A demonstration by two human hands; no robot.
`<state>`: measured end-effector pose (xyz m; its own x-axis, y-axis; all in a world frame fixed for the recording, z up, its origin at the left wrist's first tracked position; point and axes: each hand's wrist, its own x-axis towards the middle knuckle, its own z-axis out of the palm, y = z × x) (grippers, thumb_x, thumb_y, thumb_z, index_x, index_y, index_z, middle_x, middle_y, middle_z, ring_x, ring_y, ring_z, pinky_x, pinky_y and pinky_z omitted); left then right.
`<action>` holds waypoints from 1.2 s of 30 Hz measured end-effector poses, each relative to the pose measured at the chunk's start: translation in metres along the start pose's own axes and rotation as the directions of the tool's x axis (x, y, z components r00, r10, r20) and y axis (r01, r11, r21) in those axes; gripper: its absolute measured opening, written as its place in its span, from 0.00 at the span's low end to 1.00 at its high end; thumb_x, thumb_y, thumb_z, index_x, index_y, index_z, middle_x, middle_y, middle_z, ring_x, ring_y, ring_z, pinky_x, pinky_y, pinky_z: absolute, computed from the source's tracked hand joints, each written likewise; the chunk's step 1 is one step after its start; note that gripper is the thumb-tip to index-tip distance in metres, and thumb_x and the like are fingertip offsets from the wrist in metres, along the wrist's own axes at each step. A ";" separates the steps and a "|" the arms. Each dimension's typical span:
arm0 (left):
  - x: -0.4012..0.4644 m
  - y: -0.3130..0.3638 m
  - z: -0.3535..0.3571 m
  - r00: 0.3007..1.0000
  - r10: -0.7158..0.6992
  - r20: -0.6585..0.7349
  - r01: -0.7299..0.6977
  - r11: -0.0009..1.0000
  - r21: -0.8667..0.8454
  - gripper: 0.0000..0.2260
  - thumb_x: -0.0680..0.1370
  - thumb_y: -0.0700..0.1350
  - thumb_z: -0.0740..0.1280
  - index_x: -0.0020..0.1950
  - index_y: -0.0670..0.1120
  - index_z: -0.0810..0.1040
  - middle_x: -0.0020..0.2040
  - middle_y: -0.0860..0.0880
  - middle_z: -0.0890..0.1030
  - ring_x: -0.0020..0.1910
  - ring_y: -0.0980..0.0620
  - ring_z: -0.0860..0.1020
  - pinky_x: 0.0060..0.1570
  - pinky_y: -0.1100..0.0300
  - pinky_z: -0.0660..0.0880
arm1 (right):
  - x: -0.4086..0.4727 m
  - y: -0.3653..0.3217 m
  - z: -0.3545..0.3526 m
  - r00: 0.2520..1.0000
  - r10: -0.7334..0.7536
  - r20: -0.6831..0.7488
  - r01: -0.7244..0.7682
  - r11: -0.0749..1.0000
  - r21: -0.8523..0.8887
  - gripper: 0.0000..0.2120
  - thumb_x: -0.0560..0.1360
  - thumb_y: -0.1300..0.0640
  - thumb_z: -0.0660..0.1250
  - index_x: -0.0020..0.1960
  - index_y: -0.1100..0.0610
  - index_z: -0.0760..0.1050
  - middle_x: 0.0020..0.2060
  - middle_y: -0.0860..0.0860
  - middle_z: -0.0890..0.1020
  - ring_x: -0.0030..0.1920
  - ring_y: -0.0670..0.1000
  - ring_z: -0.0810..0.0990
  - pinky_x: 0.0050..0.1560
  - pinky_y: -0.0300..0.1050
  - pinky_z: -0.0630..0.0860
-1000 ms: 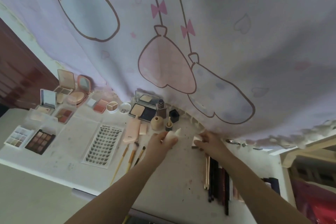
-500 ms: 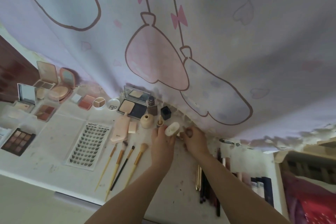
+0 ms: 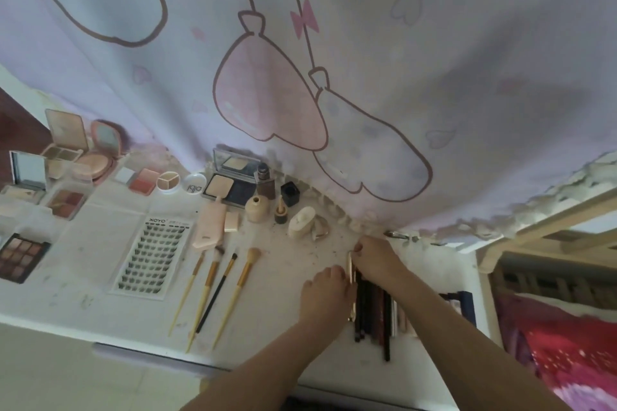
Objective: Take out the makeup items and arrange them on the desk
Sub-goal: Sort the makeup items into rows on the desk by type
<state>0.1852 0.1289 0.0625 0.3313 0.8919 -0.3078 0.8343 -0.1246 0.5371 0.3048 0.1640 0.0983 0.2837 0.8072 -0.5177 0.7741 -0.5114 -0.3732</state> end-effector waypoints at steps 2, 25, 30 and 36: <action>0.008 0.007 0.006 0.999 0.038 0.003 -0.038 0.984 0.172 0.14 0.80 0.54 0.55 0.56 0.45 0.72 0.55 0.47 0.76 0.55 0.46 0.74 0.53 0.53 0.68 | 0.002 -0.001 0.008 0.999 0.003 -0.048 -0.005 0.999 -0.042 0.10 0.77 0.55 0.60 0.51 0.60 0.76 0.47 0.56 0.81 0.49 0.56 0.79 0.47 0.42 0.71; -0.039 -0.041 -0.137 0.960 0.233 0.157 -0.210 0.966 -0.151 0.10 0.83 0.50 0.53 0.47 0.49 0.69 0.35 0.54 0.72 0.33 0.55 0.68 0.41 0.57 0.64 | -0.072 -0.076 -0.028 0.952 -0.258 0.162 0.077 0.718 0.692 0.12 0.81 0.56 0.58 0.39 0.56 0.68 0.21 0.46 0.66 0.20 0.42 0.61 0.20 0.35 0.57; -0.059 -0.049 -0.152 0.929 0.185 0.320 0.012 0.849 -0.528 0.12 0.83 0.48 0.53 0.45 0.46 0.70 0.32 0.51 0.68 0.26 0.57 0.63 0.26 0.65 0.62 | -0.083 -0.078 -0.013 0.934 -0.325 0.148 0.125 0.686 0.717 0.10 0.80 0.57 0.58 0.40 0.56 0.65 0.23 0.47 0.66 0.21 0.43 0.61 0.20 0.35 0.57; -0.066 -0.059 -0.167 0.874 0.189 0.447 0.138 0.787 -0.601 0.12 0.83 0.49 0.54 0.45 0.44 0.70 0.29 0.53 0.65 0.25 0.57 0.60 0.25 0.66 0.59 | -0.096 -0.078 -0.024 0.864 -0.462 0.200 0.292 0.784 0.547 0.06 0.79 0.54 0.60 0.46 0.55 0.71 0.33 0.50 0.77 0.31 0.45 0.77 0.30 0.36 0.71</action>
<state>0.0406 0.1503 0.1827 0.6443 0.5618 -0.5190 0.4372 0.2863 0.8526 0.2311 0.1336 0.1952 -0.2257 0.8745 -0.4294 0.3806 -0.3265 -0.8652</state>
